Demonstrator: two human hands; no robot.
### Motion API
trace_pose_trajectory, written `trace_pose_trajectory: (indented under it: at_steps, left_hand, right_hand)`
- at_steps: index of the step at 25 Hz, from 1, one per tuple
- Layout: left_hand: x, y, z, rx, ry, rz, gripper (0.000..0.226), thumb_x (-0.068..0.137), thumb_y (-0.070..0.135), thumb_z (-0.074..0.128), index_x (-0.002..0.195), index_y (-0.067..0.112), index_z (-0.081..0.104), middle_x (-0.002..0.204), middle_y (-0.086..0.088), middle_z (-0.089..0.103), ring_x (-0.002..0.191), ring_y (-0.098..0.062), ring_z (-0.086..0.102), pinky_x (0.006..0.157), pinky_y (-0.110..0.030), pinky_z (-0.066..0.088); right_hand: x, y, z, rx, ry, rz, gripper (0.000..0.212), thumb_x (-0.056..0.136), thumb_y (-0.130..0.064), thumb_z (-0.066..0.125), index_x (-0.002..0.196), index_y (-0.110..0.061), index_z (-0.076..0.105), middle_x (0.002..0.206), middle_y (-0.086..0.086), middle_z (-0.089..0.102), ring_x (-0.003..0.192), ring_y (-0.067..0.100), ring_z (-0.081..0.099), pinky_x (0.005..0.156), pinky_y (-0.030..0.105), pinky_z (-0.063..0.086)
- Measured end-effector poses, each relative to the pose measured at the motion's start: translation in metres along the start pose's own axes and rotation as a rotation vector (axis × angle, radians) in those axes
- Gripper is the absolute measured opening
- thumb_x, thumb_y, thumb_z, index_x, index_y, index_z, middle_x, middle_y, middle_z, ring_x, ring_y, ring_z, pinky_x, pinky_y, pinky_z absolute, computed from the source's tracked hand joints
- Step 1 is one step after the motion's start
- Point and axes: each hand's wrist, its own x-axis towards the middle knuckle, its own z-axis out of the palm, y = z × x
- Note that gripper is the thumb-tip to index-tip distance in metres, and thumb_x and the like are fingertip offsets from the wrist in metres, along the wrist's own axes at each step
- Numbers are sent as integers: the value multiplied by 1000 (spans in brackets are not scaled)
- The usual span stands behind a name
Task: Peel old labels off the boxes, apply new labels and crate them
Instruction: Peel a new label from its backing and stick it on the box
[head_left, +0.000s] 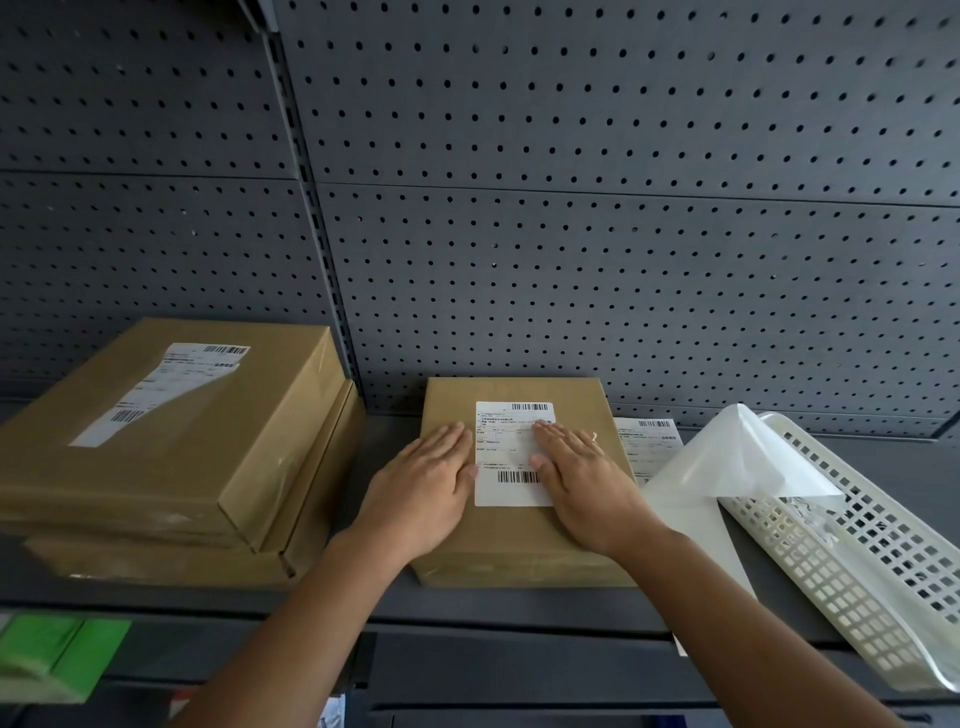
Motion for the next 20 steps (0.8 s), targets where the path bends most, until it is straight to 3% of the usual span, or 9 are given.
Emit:
trace_pose_trajectory:
  at_steps: [4, 7, 11, 15, 20]
  left_hand:
    - [-4, 1, -4, -12, -1, -35, 59, 108, 46, 19, 160, 21, 10, 168, 7, 5, 152, -4, 3, 118, -19, -2]
    - [-11, 21, -7, -48, 35, 64, 57, 108, 45, 21, 160, 23, 12, 167, 8, 8, 152, -3, 5, 119, -19, -3]
    - [-23, 35, 1, -43, -24, 153, 57, 108, 46, 18, 161, 26, 11, 167, 9, 11, 151, 0, 6, 125, -26, 4]
    - [-26, 25, 3, 42, -80, 107, 59, 108, 47, 16, 161, 24, 7, 167, 9, 1, 152, -1, -3, 125, -27, 1]
    - [-29, 16, 0, 25, -125, 41, 64, 105, 53, 15, 160, 23, 4, 167, 8, -3, 152, -2, -6, 125, -27, -1]
  right_hand:
    - [-5, 5, -6, 22, 28, 66, 52, 106, -38, 26, 153, -16, 30, 158, -1, 32, 148, 12, 21, 119, 22, 3]
    - [-13, -8, -10, 62, 47, -31, 50, 106, -35, 29, 152, -17, 30, 158, -2, 32, 147, 10, 22, 120, 22, 4]
    - [-24, -26, -2, 61, -50, -139, 50, 107, -35, 25, 154, -19, 25, 159, -4, 29, 148, 4, 16, 122, 23, 2]
    - [-29, -11, -1, -16, 2, -79, 50, 107, -35, 25, 154, -19, 26, 159, -6, 30, 148, 3, 17, 123, 27, 3]
    - [-35, 5, -4, -2, 55, 6, 49, 106, -35, 26, 152, -19, 31, 157, -6, 33, 147, 5, 19, 119, 22, 1]
